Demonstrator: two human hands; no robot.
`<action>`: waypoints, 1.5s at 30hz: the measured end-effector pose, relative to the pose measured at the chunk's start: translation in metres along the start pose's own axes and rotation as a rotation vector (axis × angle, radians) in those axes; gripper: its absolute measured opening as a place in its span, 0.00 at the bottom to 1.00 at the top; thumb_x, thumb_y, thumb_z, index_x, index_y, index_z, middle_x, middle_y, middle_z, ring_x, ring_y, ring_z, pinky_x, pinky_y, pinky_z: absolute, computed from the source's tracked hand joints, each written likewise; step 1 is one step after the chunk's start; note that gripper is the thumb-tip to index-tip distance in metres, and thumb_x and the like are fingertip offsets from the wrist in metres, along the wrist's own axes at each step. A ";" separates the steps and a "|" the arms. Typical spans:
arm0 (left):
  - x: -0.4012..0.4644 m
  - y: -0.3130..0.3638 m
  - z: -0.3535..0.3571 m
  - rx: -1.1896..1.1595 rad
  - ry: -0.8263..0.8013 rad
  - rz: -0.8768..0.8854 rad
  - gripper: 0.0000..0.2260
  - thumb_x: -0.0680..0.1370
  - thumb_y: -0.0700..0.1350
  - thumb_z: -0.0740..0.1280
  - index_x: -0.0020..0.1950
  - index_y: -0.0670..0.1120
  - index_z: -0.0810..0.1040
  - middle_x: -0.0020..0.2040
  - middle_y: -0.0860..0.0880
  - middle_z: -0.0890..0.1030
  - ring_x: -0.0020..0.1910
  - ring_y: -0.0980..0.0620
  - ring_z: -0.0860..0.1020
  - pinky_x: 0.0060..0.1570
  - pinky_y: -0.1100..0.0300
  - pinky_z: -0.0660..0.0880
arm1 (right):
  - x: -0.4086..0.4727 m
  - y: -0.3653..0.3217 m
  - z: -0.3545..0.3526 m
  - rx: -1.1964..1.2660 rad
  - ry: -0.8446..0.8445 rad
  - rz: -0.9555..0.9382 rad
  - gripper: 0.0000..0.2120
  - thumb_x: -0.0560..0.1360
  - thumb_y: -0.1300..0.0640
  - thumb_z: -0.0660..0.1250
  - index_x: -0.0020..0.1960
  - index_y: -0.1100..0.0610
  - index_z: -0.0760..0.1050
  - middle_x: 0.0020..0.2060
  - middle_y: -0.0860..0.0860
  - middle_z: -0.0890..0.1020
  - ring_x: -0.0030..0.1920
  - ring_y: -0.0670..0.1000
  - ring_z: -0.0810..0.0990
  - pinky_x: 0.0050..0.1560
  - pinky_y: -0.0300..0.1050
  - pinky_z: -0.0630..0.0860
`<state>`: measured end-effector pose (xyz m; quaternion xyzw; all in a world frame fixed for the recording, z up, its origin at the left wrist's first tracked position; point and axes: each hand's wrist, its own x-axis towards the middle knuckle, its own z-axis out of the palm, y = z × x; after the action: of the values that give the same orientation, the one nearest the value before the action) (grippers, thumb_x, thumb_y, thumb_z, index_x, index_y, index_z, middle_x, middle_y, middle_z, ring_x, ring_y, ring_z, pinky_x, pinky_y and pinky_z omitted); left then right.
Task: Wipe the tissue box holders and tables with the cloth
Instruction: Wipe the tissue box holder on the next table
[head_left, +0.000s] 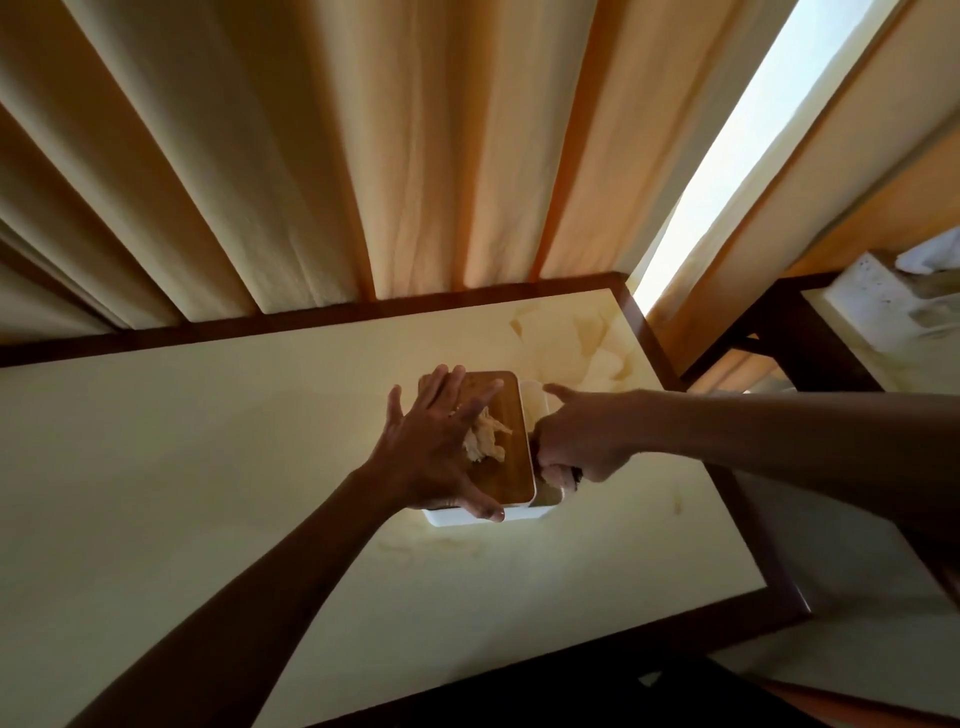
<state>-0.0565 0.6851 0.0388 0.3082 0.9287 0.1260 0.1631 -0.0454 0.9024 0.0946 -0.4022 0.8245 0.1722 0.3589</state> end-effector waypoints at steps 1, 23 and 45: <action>0.000 0.000 0.000 0.003 -0.001 -0.004 0.61 0.53 0.81 0.65 0.75 0.65 0.35 0.81 0.48 0.39 0.78 0.45 0.35 0.70 0.28 0.41 | 0.003 -0.003 0.006 -0.056 0.014 0.012 0.14 0.75 0.59 0.68 0.60 0.49 0.77 0.56 0.47 0.81 0.65 0.51 0.74 0.74 0.70 0.43; 0.006 0.035 -0.008 -0.379 0.188 -0.348 0.59 0.57 0.76 0.68 0.78 0.61 0.37 0.80 0.46 0.38 0.78 0.40 0.35 0.68 0.25 0.45 | -0.040 -0.005 0.079 2.470 0.810 0.235 0.13 0.74 0.71 0.61 0.57 0.64 0.75 0.59 0.65 0.78 0.55 0.62 0.77 0.51 0.52 0.77; -0.023 -0.009 -0.030 0.047 -0.059 -0.153 0.61 0.62 0.66 0.77 0.70 0.70 0.27 0.81 0.44 0.46 0.79 0.42 0.45 0.71 0.31 0.43 | 0.002 -0.060 0.103 3.157 1.158 0.534 0.19 0.79 0.46 0.67 0.65 0.53 0.72 0.62 0.61 0.76 0.64 0.65 0.75 0.70 0.64 0.68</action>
<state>-0.0553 0.6605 0.0681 0.2438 0.9470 0.0821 0.1923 0.0479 0.9239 0.0231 -0.4527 -0.2336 0.8603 -0.0179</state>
